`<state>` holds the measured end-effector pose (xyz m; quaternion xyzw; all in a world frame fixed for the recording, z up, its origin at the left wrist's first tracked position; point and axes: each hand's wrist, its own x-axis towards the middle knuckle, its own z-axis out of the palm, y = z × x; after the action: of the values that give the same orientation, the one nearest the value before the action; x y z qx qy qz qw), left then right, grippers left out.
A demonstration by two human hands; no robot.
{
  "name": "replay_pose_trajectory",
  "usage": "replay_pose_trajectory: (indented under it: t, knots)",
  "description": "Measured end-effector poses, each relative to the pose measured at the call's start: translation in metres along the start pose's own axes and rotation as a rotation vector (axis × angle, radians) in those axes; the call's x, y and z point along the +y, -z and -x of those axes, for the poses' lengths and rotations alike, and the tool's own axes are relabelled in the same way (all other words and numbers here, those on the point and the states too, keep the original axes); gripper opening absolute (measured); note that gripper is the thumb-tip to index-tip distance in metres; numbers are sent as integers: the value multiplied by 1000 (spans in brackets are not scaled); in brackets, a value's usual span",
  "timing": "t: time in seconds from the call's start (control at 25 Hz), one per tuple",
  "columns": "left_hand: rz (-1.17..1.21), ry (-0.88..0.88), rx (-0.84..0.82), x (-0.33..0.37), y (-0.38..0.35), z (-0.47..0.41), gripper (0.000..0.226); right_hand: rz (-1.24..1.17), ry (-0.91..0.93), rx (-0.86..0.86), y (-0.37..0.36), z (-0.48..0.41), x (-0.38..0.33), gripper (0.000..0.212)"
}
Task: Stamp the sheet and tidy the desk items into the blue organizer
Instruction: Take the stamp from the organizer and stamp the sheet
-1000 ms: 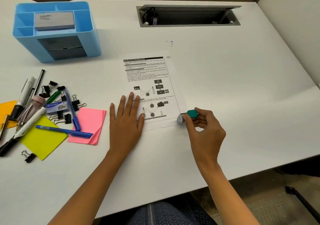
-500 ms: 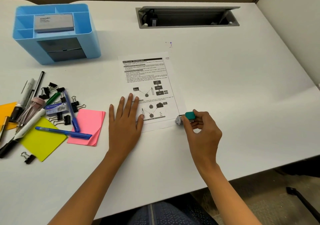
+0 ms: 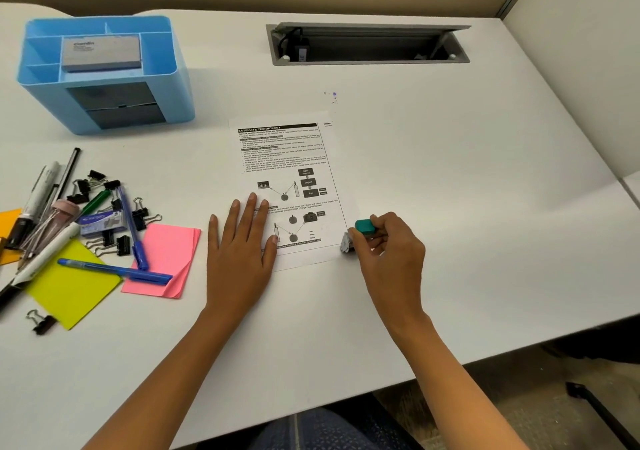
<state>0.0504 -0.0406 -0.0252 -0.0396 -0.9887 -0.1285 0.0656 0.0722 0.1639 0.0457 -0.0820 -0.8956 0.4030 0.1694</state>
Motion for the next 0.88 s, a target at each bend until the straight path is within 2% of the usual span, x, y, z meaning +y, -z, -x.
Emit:
replay_pose_trajectory:
  t: [0.88]
  knots:
    - [4, -8, 33, -1, -2, 2, 56, -9, -12, -15, 8, 2, 0, 17]
